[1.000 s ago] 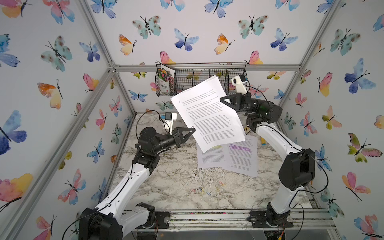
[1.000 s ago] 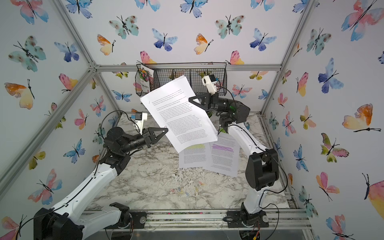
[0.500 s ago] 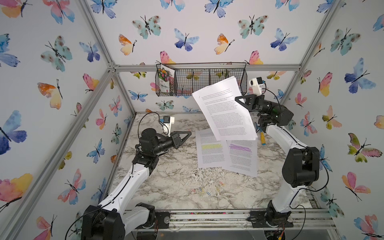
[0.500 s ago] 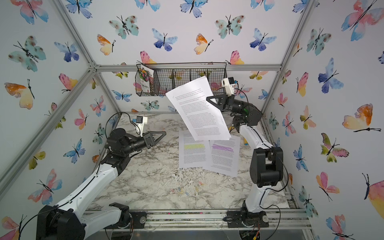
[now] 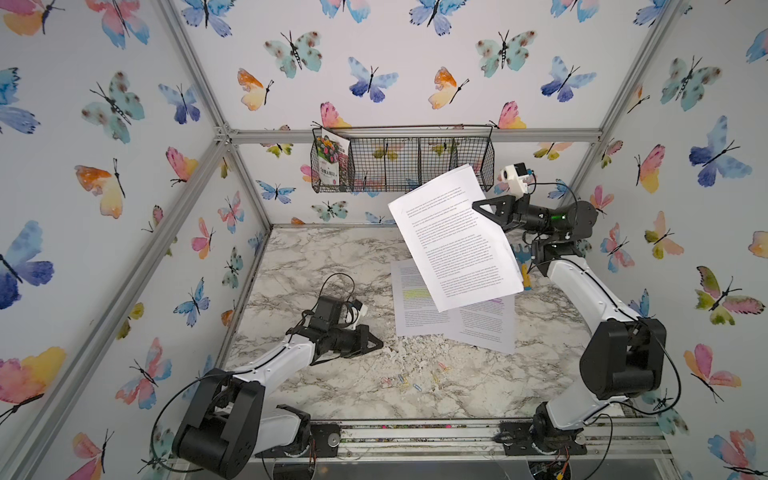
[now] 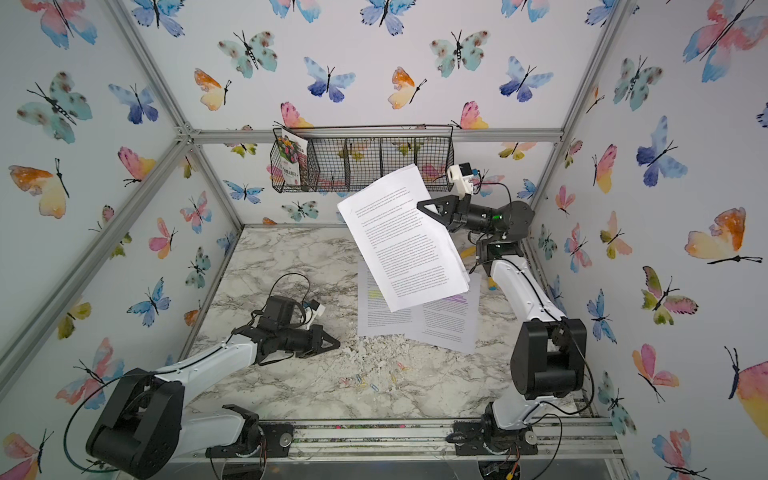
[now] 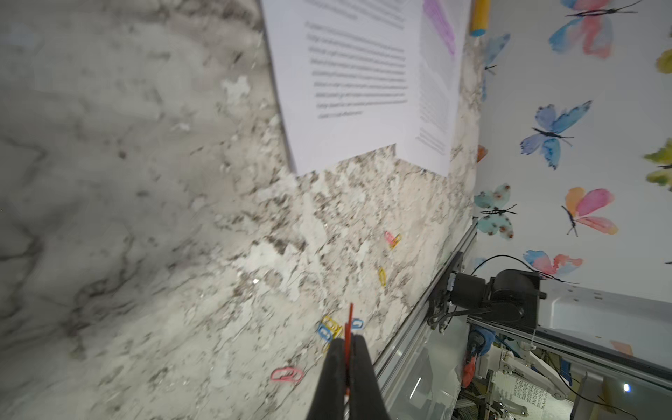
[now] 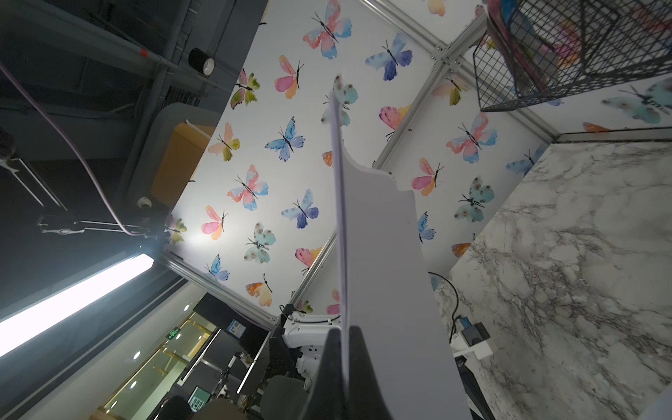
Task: Unclip the paperclips from the documents
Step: Place the paper clip at the center of the board, then place the document at the center of the board.
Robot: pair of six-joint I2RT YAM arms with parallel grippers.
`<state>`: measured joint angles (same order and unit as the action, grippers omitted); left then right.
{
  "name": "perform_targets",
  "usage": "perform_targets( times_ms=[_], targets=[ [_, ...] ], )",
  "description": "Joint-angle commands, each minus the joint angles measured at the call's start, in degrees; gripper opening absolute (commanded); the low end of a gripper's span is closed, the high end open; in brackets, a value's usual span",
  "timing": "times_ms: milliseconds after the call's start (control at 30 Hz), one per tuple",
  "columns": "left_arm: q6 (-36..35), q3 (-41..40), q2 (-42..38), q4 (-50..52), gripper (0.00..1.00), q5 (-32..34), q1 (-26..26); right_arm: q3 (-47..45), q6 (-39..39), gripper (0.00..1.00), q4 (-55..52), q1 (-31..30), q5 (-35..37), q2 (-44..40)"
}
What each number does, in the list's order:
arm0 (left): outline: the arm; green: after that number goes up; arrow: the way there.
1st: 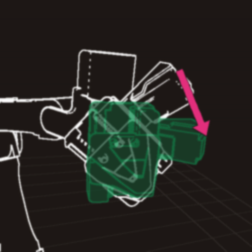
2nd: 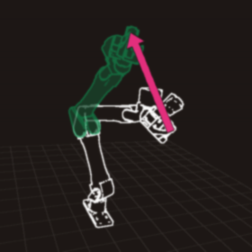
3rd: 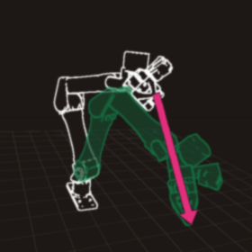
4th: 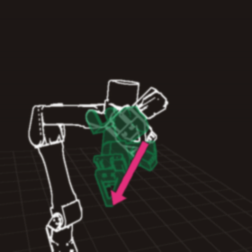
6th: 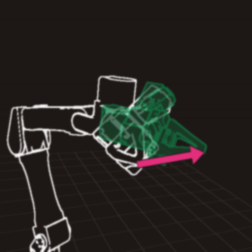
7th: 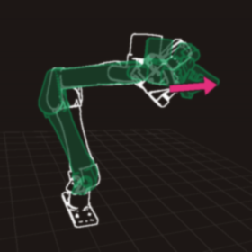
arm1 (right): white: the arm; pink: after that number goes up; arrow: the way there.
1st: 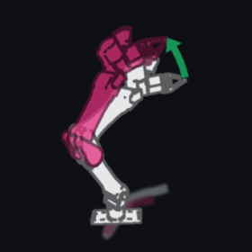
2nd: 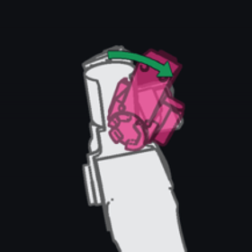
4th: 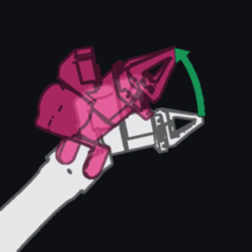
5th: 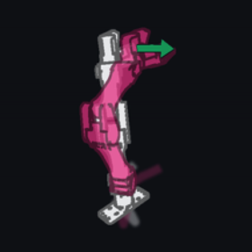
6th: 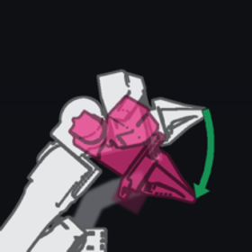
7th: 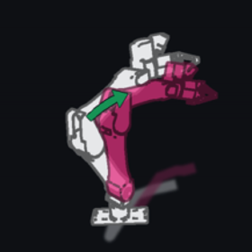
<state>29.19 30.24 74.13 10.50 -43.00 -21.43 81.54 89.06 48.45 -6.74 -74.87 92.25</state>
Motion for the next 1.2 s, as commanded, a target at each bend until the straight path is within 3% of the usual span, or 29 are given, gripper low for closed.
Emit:
perform_targets(
  times_ms=[0, 233, 333, 467, 767, 867, 967, 1067, 1167],
  targets=[
    [-2.6, 1.0, 3.5, 3.9, 0.0, 2.8, -1.4, 4.3, -24.1, 0.02, -28.8, 0.1, 1.1, -3.0],
    [-1.4, 0.9, 8.5, 5.3, 0.05, 4.0, -4.3, 0.7, -30.6, 0.02, -36.9, 0.1, 2.5, -6.1],
    [-0.5, 0.7, 9.7, 6.6, 0.22, 4.5, -4.2, 0.1, -35.3, 0.02, -43.0, 0.1, 3.1, -6.8],
    [-0.6, 1.8, 9.9, 9.1, 0.37, 4.7, -4.2, -0.9, -38.4, 0.02, -46.5, 0.1, 3.9, -7.3],
    [-3.7, 10.1, 6.9, 19.4, 0.4, 9.4, -4.1, 2.9, -50.8, 0.02, -63.6, -1.4, 8.8, -6.6],
    [-5.5, 13.6, 5.1, 22.4, 0.41, 10.7, -4.0, 6.7, -56.0, 0.02, -71.4, -5.6, 14.0, -4.6],
    [-6.9, 17.1, 2.6, 26.1, 0.41, 12.8, -2.7, 9.9, -57.5, 0.02, -74.0, -14.0, 20.5, -1.1],
    [-8.0, 20.2, -1.4, 29.0, 0.41, 14.7, 0.8, 10.9, -54.2, 0.02, -70.1, -21.6, 25.3, 2.9],
    [-9.2, 23.7, -5.9, 32.5, 0.45, 21.4, 5.8, 11.5, -49.7, 0.02, -62.8, -26.4, 26.8, 7.0]
  ],
)
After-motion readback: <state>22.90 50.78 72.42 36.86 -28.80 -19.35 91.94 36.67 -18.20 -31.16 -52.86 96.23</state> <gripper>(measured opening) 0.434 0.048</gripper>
